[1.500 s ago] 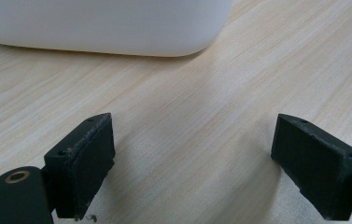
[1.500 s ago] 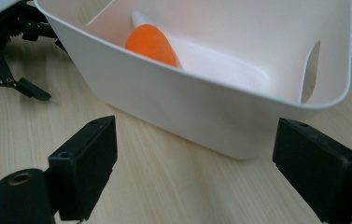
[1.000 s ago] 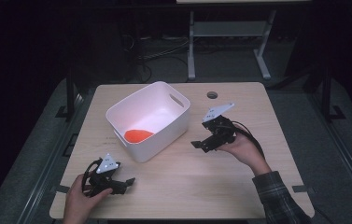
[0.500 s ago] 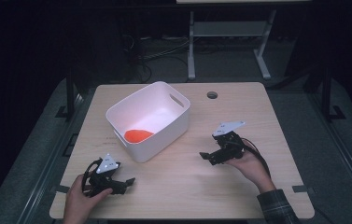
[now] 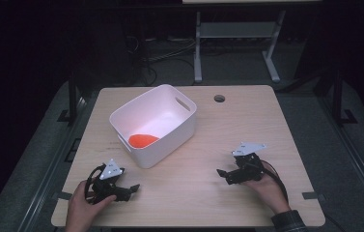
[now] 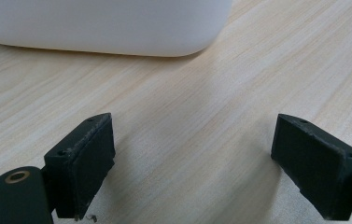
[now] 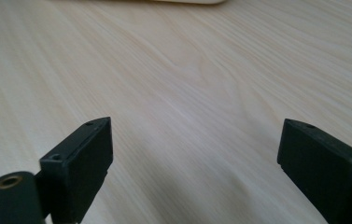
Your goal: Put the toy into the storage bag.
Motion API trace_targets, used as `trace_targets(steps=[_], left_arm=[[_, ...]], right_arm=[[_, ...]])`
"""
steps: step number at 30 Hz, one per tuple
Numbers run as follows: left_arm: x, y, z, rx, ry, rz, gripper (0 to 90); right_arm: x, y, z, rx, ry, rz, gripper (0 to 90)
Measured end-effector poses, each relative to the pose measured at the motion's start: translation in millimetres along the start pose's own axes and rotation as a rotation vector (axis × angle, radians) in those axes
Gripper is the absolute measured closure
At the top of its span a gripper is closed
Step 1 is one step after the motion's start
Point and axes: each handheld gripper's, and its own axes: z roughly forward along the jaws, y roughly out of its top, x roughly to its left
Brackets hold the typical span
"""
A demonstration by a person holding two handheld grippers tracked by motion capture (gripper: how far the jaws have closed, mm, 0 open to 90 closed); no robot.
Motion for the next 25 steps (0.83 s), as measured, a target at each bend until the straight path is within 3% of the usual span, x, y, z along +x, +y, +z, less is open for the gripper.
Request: trace_targets(steps=[14, 25], left_arm=[[-0.1, 0.0, 0.1, -0.001, 0.000, -0.001, 12.6], [-0.1, 0.0, 0.1, -0.001, 0.000, -0.001, 12.6]], right_arm=[[-2.1, -34.1, -0.4, 0.051, -0.068, 0.026, 9.1], [-4.1, -37.6, 2.0, 0.038, -0.045, 0.046, 6.9]])
